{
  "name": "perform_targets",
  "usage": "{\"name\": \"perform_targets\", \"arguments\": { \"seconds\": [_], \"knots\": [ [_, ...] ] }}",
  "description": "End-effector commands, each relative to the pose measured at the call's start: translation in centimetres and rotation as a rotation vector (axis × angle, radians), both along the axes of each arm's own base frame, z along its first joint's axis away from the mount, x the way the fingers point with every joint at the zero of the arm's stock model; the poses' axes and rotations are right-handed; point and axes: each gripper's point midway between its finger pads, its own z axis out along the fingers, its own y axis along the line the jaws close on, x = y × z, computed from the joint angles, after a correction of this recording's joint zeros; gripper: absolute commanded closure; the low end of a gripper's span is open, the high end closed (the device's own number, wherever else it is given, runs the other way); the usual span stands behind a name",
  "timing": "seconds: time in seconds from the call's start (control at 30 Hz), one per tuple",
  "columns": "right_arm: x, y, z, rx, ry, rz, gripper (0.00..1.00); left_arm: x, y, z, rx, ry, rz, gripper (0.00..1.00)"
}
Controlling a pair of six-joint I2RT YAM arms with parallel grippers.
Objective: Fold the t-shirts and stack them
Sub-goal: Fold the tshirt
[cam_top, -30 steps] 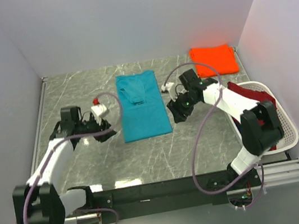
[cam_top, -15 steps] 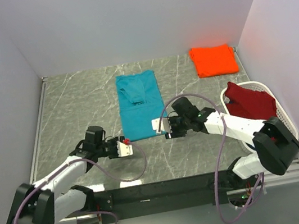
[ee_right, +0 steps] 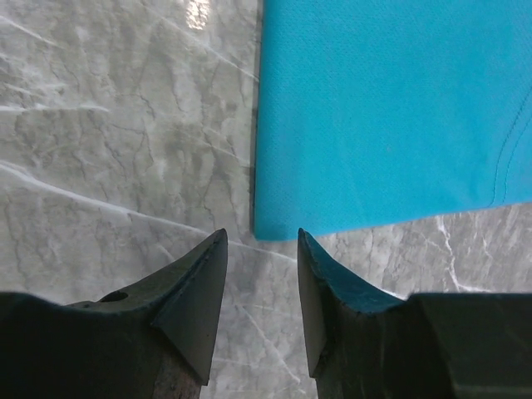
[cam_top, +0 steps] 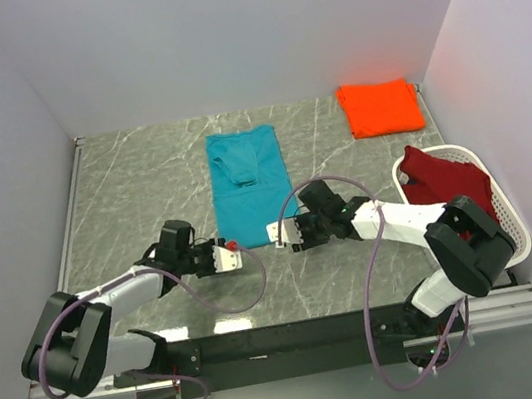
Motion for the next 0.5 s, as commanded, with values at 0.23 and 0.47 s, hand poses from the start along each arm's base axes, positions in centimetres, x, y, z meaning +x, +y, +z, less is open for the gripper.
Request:
{"name": "perform_targets", "arguments": {
  "seconds": [0.23,0.47],
  "knots": [
    [0.8,0.1,-2.0,-0.061,-0.018,-0.012,0.55,2.1,-0.9,0.8,0.009,-0.004,0.045,0.61],
    [1.3,-0.3,-3.0,-0.093,-0.026,-0.022,0.60,2.6,-1.2,0.3,0.037,0.011,0.074,0.70]
  ]
}}
